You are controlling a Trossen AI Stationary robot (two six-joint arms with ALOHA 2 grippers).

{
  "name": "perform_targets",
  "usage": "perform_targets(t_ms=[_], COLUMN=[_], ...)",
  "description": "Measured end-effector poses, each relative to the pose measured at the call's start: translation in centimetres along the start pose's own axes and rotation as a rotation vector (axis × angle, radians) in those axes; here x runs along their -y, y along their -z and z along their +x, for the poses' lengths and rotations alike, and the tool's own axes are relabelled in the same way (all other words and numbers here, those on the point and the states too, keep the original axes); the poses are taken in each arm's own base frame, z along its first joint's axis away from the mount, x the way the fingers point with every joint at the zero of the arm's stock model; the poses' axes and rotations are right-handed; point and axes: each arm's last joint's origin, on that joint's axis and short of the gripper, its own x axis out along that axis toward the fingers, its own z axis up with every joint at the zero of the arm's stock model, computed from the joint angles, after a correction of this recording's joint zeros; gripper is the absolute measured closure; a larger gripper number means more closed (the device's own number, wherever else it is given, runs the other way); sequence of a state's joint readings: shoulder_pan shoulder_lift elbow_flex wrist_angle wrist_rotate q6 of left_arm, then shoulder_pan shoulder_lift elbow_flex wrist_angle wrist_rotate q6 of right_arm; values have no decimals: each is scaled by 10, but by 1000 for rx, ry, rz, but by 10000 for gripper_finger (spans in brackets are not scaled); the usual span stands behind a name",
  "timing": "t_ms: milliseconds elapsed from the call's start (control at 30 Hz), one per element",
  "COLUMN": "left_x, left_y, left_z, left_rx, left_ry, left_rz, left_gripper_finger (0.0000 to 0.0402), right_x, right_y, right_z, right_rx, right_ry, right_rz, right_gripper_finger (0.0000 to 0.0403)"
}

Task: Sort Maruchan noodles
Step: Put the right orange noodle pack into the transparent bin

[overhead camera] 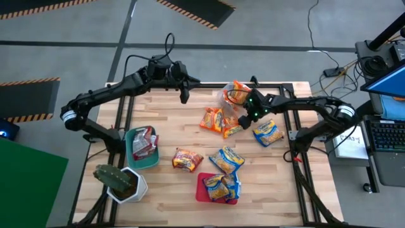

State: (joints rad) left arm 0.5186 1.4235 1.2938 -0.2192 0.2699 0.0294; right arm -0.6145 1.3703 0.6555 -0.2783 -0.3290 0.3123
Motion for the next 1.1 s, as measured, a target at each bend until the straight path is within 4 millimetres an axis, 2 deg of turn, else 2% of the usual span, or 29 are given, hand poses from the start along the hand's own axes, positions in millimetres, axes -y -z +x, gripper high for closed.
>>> perform_targets(t_ms=[233,467,633,867,1000,1100], left_x=[0,0,0,0,-2,-6], left_y=[0,-2,-3,-4,0,8], left_z=[0,0,0,0,4,14], left_rx=[3,25,35,38,12,-34], left_ry=[-2,-3,-3,-3,-5,-5], left_rz=[-31,-29,-33,-32,-15,-31], left_gripper_finger=[365,365,365,365,365,365], right_x=[3,4,4,1,-2,-9], right_y=[-2,-4,-3,-2,-2,-2], right_z=[19,31,34,33,29,23], right_rx=[87,74,58,44,20,1], right_ry=[-134,-218,-218,-246,-306,-363], right_rz=[13,22,22,24,95,157], right_gripper_finger=[182,208,258,378,387,388])
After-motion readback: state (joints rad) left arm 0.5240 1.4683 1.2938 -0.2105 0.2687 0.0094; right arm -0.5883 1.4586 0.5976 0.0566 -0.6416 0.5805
